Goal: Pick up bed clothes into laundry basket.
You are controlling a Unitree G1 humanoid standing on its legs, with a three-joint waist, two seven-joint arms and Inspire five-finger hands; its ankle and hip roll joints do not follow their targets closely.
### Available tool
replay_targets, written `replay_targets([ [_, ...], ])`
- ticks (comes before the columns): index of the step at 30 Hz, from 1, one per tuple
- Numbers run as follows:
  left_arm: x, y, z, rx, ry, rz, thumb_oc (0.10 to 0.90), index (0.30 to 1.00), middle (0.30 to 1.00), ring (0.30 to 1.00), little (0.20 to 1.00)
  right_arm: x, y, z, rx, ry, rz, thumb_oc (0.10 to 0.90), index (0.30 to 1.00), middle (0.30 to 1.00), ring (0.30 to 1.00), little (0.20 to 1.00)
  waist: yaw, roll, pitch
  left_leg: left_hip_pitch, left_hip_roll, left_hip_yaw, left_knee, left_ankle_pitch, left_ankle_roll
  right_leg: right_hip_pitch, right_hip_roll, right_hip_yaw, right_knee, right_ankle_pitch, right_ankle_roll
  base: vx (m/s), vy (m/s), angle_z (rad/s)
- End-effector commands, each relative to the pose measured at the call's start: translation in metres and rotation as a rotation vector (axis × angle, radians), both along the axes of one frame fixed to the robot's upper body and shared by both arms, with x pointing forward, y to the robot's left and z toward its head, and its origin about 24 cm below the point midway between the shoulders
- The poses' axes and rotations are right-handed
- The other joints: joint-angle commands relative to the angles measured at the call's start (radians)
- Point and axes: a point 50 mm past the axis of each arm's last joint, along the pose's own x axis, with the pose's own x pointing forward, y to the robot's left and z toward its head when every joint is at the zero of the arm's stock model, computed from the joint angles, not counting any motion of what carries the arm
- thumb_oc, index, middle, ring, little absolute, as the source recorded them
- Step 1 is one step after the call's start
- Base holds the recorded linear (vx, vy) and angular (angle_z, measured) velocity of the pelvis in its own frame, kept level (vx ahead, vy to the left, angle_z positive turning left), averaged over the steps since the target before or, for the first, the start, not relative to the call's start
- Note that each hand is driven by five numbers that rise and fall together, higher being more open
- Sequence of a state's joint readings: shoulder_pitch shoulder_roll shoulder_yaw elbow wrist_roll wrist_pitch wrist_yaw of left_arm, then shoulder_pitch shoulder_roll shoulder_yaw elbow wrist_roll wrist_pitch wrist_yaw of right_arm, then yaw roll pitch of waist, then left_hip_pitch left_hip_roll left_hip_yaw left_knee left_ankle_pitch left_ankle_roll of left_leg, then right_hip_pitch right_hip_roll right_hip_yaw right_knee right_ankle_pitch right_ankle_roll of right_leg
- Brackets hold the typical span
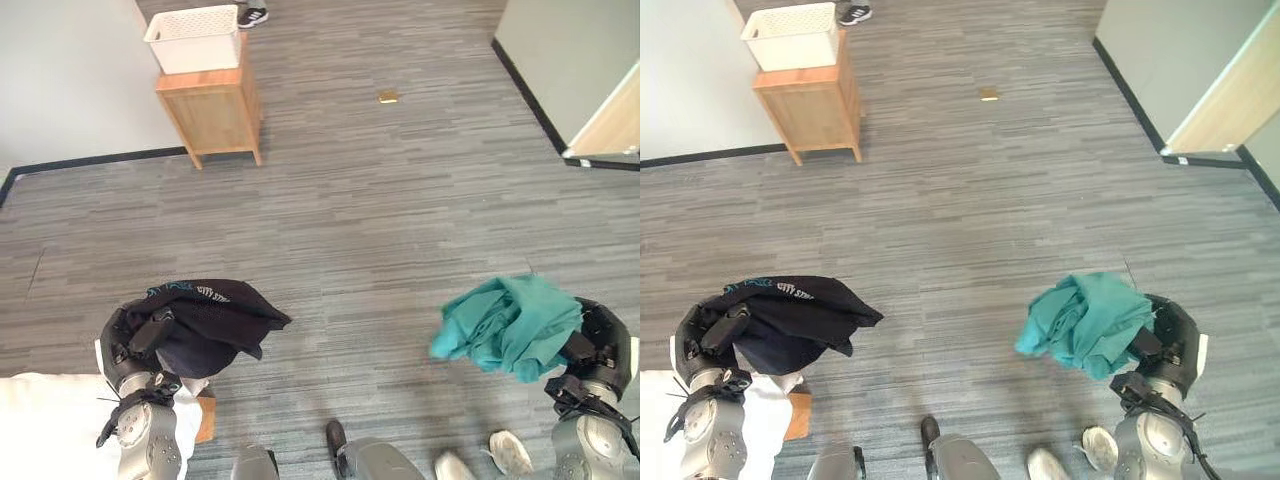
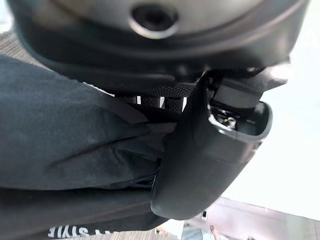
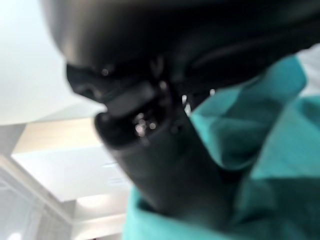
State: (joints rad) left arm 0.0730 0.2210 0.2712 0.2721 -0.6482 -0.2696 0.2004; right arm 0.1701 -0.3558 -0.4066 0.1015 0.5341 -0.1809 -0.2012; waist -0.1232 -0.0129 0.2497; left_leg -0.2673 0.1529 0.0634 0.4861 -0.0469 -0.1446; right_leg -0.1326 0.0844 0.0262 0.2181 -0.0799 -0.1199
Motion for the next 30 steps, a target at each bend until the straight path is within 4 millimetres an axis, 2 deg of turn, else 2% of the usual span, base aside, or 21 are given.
replay_targets([
  [1, 0.009, 0.022, 0.056, 0.186, -0.226, 0.027, 0.400, 0.300, 0.300, 0.300, 0.300, 0.007, -0.013, 0.067, -0.236, -0.234, 0.031, 0.400, 0.300, 0.300, 0.300, 0.300, 0.034, 0.032, -0.030, 0.024, -0.132, 0.017, -0.312, 0.116, 0.062, 0.060, -0.032, 0.194, -0.091, -0.036, 0.146, 0.24, -0.041, 0.33],
  [2, 0.009, 0.022, 0.056, 0.186, -0.226, 0.027, 0.400, 0.300, 0.300, 0.300, 0.300, 0.007, -0.013, 0.068, -0.236, -0.234, 0.030, 0.400, 0.300, 0.300, 0.300, 0.300, 0.034, 0.033, -0.030, 0.028, -0.132, 0.018, -0.325, 0.128, 0.062, 0.059, -0.032, 0.195, -0.093, -0.031, 0.146, 0.41, -0.086, 0.13],
  [3, 0.010, 0.020, 0.055, 0.187, -0.224, 0.020, 0.400, 0.300, 0.300, 0.300, 0.300, 0.010, -0.011, 0.068, -0.241, -0.231, 0.041, 0.400, 0.300, 0.300, 0.300, 0.300, 0.048, 0.039, -0.027, 0.009, -0.166, -0.001, -0.399, 0.155, 0.060, 0.089, -0.016, 0.205, -0.099, -0.037, 0.145, 0.40, -0.136, -0.10],
  [4, 0.010, 0.020, 0.054, 0.202, -0.210, 0.011, 0.400, 0.300, 0.300, 0.300, 0.300, 0.013, -0.008, 0.067, -0.246, -0.223, 0.055, 0.400, 0.300, 0.300, 0.300, 0.300, 0.064, 0.049, -0.037, -0.018, -0.190, 0.024, -0.466, 0.179, 0.061, 0.134, 0.009, 0.218, -0.105, -0.052, 0.140, 0.57, -0.167, -0.02],
  [7, 0.007, 0.023, 0.057, 0.235, -0.205, 0.019, 0.400, 0.300, 0.300, 0.300, 0.300, 0.019, -0.002, 0.068, -0.262, -0.221, 0.074, 0.400, 0.300, 0.300, 0.300, 0.300, 0.092, 0.048, -0.046, -0.010, -0.194, 0.068, -0.477, 0.197, 0.063, 0.186, 0.013, 0.238, -0.111, -0.085, 0.137, 0.33, -0.062, -0.26],
  [9, 0.001, 0.027, 0.059, 0.236, -0.215, 0.046, 0.400, 0.300, 0.300, 0.300, 0.300, 0.021, 0.003, 0.068, -0.259, -0.224, 0.102, 0.400, 0.300, 0.300, 0.300, 0.300, 0.102, 0.051, -0.058, 0.031, -0.193, 0.081, -0.467, 0.166, 0.091, 0.217, -0.019, 0.229, -0.089, -0.144, 0.150, 0.47, 0.031, -0.66],
  [10, -0.003, 0.031, 0.062, 0.239, -0.222, 0.086, 0.400, 0.300, 0.300, 0.300, 0.300, 0.024, 0.006, 0.066, -0.251, -0.222, 0.119, 0.400, 0.300, 0.300, 0.300, 0.300, 0.123, 0.047, -0.069, 0.033, -0.193, 0.086, -0.443, 0.148, 0.106, 0.241, -0.057, 0.221, -0.048, -0.165, 0.165, 0.42, 0.039, -0.51],
  [11, -0.003, 0.031, 0.060, 0.236, -0.217, 0.088, 0.400, 0.300, 0.300, 0.300, 0.300, 0.024, 0.007, 0.064, -0.248, -0.210, 0.124, 0.400, 0.300, 0.300, 0.300, 0.300, 0.128, 0.046, -0.076, 0.041, -0.188, 0.097, -0.443, 0.143, 0.112, 0.233, -0.066, 0.221, -0.033, -0.162, 0.172, 0.49, 0.051, -0.32],
  [12, -0.006, 0.032, 0.057, 0.229, -0.203, 0.103, 0.400, 0.300, 0.300, 0.300, 0.300, 0.022, 0.007, 0.060, -0.246, -0.191, 0.130, 0.400, 0.300, 0.300, 0.300, 0.300, 0.132, 0.043, -0.092, 0.076, -0.198, 0.101, -0.444, 0.120, 0.133, 0.216, -0.096, 0.221, 0.051, -0.151, 0.197, 0.51, 0.032, -0.39],
  [13, -0.005, 0.032, 0.057, 0.226, -0.202, 0.100, 0.400, 0.300, 0.300, 0.300, 0.300, 0.020, 0.008, 0.055, -0.241, -0.164, 0.139, 0.400, 0.300, 0.300, 0.300, 0.300, 0.120, 0.039, -0.085, 0.134, -0.206, 0.100, -0.448, 0.089, 0.147, 0.144, -0.123, 0.204, 0.255, -0.052, 0.243, 0.42, 0.024, -0.44],
  [14, -0.005, 0.032, 0.058, 0.226, -0.203, 0.101, 0.400, 0.300, 0.300, 0.300, 0.300, 0.020, 0.008, 0.055, -0.241, -0.165, 0.139, 0.400, 0.300, 0.300, 0.300, 0.300, 0.121, 0.042, -0.084, 0.130, -0.200, 0.102, -0.449, 0.095, 0.146, 0.137, -0.117, 0.206, 0.260, -0.047, 0.243, 0.28, -0.038, -0.21],
  [15, -0.003, 0.032, 0.060, 0.233, -0.209, 0.096, 0.400, 0.300, 0.300, 0.300, 0.300, 0.018, 0.007, 0.053, -0.233, -0.164, 0.130, 0.400, 0.300, 0.300, 0.300, 0.300, 0.107, 0.049, -0.071, 0.153, -0.188, 0.089, -0.453, 0.091, 0.144, 0.075, -0.088, 0.224, 0.346, 0.010, 0.257, 0.09, -0.054, -0.02],
  [16, -0.003, 0.034, 0.062, 0.247, -0.211, 0.094, 0.400, 0.300, 0.300, 0.300, 0.300, 0.017, 0.007, 0.051, -0.226, -0.166, 0.123, 0.400, 0.300, 0.300, 0.300, 0.300, 0.095, 0.060, -0.059, 0.169, -0.177, 0.075, -0.453, 0.085, 0.143, 0.023, -0.059, 0.245, 0.408, 0.010, 0.255, 0.24, -0.103, 0.34],
  [17, -0.001, 0.035, 0.067, 0.273, -0.218, 0.077, 0.400, 0.300, 0.300, 0.300, 0.300, 0.017, 0.009, 0.044, -0.185, -0.166, 0.114, 0.400, 0.300, 0.300, 0.300, 0.300, 0.078, 0.079, -0.045, 0.190, -0.165, 0.044, -0.457, 0.078, 0.141, -0.042, -0.031, 0.278, 0.418, -0.048, 0.230, 0.19, -0.081, 0.51],
  [18, 0.000, 0.035, 0.067, 0.273, -0.218, 0.077, 0.400, 0.300, 0.300, 0.300, 0.300, 0.017, 0.009, 0.044, -0.185, -0.167, 0.114, 0.400, 0.300, 0.300, 0.300, 0.300, 0.077, 0.078, -0.046, 0.190, -0.166, 0.042, -0.458, 0.076, 0.140, -0.042, -0.032, 0.276, 0.421, -0.052, 0.229, 0.19, -0.099, 0.82],
  [20, 0.006, 0.034, 0.072, 0.286, -0.234, 0.056, 0.400, 0.300, 0.300, 0.300, 0.300, 0.019, 0.009, 0.041, -0.174, -0.155, 0.112, 0.400, 0.300, 0.300, 0.300, 0.300, 0.069, 0.094, -0.039, 0.210, -0.160, 0.018, -0.472, 0.073, 0.129, -0.072, -0.045, 0.286, 0.301, -0.099, 0.213, 0.15, -0.116, 0.75],
  [21, 0.013, 0.032, 0.076, 0.292, -0.251, 0.041, 0.400, 0.300, 0.300, 0.300, 0.300, 0.020, 0.008, 0.040, -0.168, -0.152, 0.114, 0.400, 0.300, 0.300, 0.300, 0.300, 0.052, 0.078, -0.045, 0.233, -0.181, 0.003, -0.497, 0.053, 0.117, -0.112, -0.035, 0.315, 0.064, -0.072, 0.233, 0.21, -0.153, 0.52],
  [22, 0.014, 0.033, 0.077, 0.308, -0.243, 0.051, 0.400, 0.300, 0.300, 0.300, 0.300, 0.017, 0.005, 0.043, -0.191, -0.170, 0.093, 0.400, 0.300, 0.300, 0.300, 0.300, 0.051, 0.081, -0.057, 0.232, -0.180, -0.011, -0.491, 0.040, 0.120, -0.063, -0.048, 0.317, -0.007, -0.056, 0.236, 0.17, -0.125, 0.28],
  [23, 0.014, 0.033, 0.077, 0.310, -0.242, 0.050, 0.400, 0.300, 0.300, 0.300, 0.300, 0.017, 0.005, 0.043, -0.191, -0.170, 0.091, 0.400, 0.300, 0.300, 0.300, 0.300, 0.048, 0.081, -0.055, 0.232, -0.180, -0.015, -0.486, 0.037, 0.120, -0.054, -0.051, 0.314, -0.019, -0.052, 0.236, 0.10, -0.083, 0.26],
  [25, 0.014, 0.029, 0.072, 0.300, -0.232, 0.017, 0.400, 0.300, 0.300, 0.300, 0.300, 0.016, 0.008, 0.040, -0.180, -0.152, 0.124, 0.400, 0.300, 0.300, 0.300, 0.300, 0.044, 0.059, -0.061, 0.238, -0.171, 0.004, -0.501, 0.041, 0.112, -0.011, -0.059, 0.306, -0.125, 0.016, 0.246, 0.07, -0.186, 0.56],
  [30, 0.015, 0.024, 0.063, 0.275, -0.208, -0.019, 0.400, 0.300, 0.300, 0.300, 0.300, 0.012, 0.000, 0.047, -0.196, -0.165, 0.101, 0.400, 0.300, 0.300, 0.300, 0.300, 0.042, 0.053, -0.099, 0.252, -0.171, -0.003, -0.545, 0.064, 0.110, 0.063, -0.059, 0.286, -0.205, 0.041, 0.229, 0.10, -0.094, 0.21],
])
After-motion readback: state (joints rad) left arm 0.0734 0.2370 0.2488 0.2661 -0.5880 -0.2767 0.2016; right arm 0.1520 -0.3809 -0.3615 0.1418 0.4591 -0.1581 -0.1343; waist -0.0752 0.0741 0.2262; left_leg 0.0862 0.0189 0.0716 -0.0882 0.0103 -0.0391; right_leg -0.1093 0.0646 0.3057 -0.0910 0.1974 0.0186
